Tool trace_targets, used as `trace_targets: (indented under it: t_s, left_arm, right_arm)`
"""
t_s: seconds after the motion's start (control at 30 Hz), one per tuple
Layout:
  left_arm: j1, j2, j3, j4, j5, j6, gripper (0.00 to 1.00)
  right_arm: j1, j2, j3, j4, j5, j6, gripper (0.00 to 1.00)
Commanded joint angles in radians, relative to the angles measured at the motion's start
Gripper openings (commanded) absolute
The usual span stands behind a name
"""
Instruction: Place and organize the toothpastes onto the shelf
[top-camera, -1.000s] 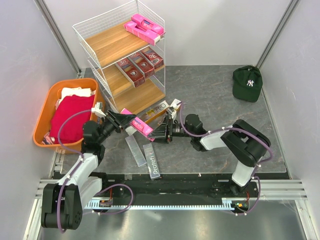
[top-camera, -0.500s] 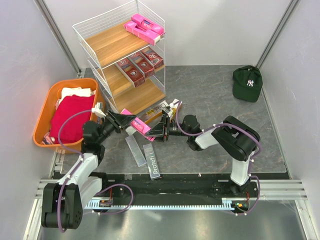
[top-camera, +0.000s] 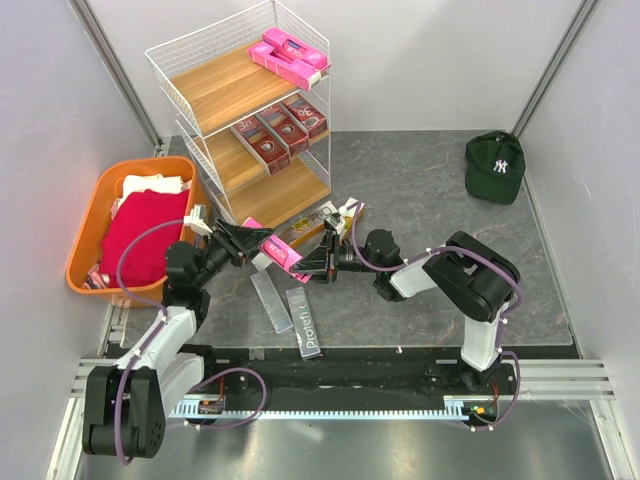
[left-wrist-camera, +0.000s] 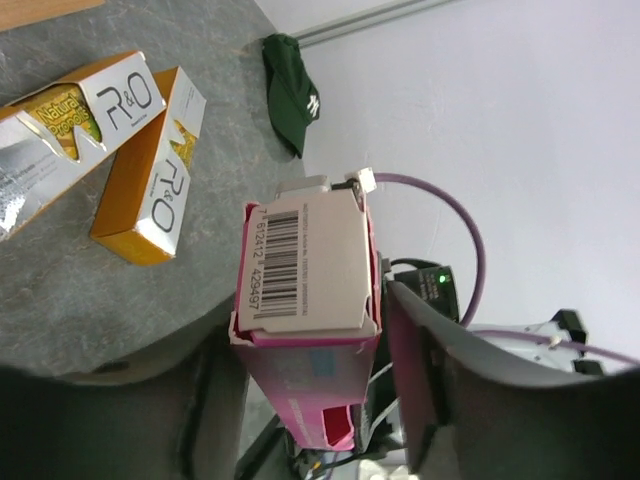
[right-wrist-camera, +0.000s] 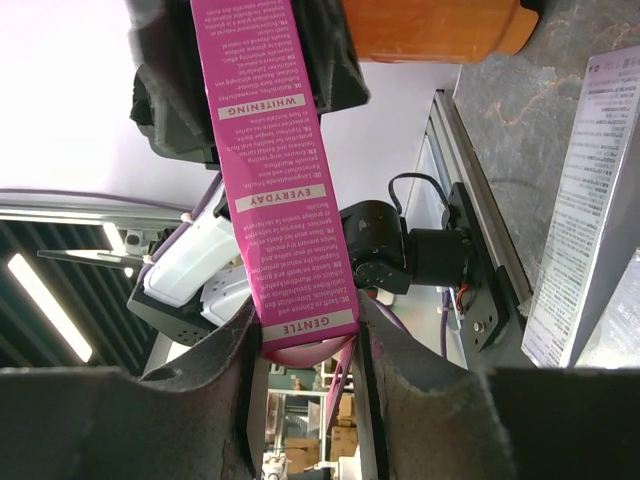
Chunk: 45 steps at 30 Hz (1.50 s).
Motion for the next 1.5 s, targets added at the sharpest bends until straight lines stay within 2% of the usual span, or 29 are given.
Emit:
trace_targets:
  t_s: [0.0,0.1,0.17,0.2,0.27,0.3,0.4,0.6,0.83,1.03,1.13,1.33,1.47]
  left_arm:
    - [0.001,-0.022,0.056,-0.041,0.035,0.055,0.76]
    - [0.001,-0.054,0.126,-0.205,0.007,0.155,0.80]
    - [0.001,-0.085,0.166,-0.377,-0.034,0.225,0.81]
    - [0.001,-0.097,0.204,-0.426,-0.049,0.288,0.81]
    - [0.001,-0.126,0.238,-0.553,-0.094,0.359,0.81]
    - [0.001,-0.134,0.263,-0.583,-0.109,0.376,0.81]
    - [0.001,-0.180,0.292,-0.670,-0.172,0.425,0.82]
    - [0.001,-0.331,0.310,-0.775,-0.273,0.465,0.81]
    - [0.001,-0.444,0.349,-0.811,-0.297,0.480,0.82]
    - [0.001,-0.436,0.343,-0.830,-0.312,0.493,0.82]
    - [0.001,-0.415,0.332,-0.830,-0.310,0.490,0.82]
    - [0.001,-0.378,0.313,-0.822,-0.300,0.491,0.83]
    - [0.001,-0.372,0.304,-0.821,-0.301,0.496,0.82]
  right_arm:
    - [-0.003,-0.043,0.033,0.152,-0.001,-0.050,0.09]
    - [-0.010,-0.120,0.031,-0.010,0.005,-0.132,0.08]
    - [-0.009,-0.166,0.036,-0.125,0.018,-0.240,0.08]
    - [-0.009,-0.213,0.050,-0.261,0.031,-0.281,0.07]
    - [-0.009,-0.263,0.082,-0.407,0.051,-0.411,0.07]
    - [-0.010,-0.304,0.096,-0.536,0.061,-0.453,0.07]
    - [-0.010,-0.376,0.159,-0.743,0.094,-0.574,0.06]
    - [-0.027,-0.451,0.306,-1.053,0.161,-0.751,0.05]
    - [-0.102,-0.442,0.383,-1.101,0.114,-0.768,0.04]
    - [-0.109,-0.456,0.507,-1.117,0.098,-0.791,0.04]
    - [-0.112,-0.459,0.599,-1.144,0.120,-0.806,0.05]
    - [-0.128,-0.380,0.887,-1.232,0.190,-0.846,0.05]
    - [-0.132,-0.256,1.102,-1.415,0.297,-0.903,0.06]
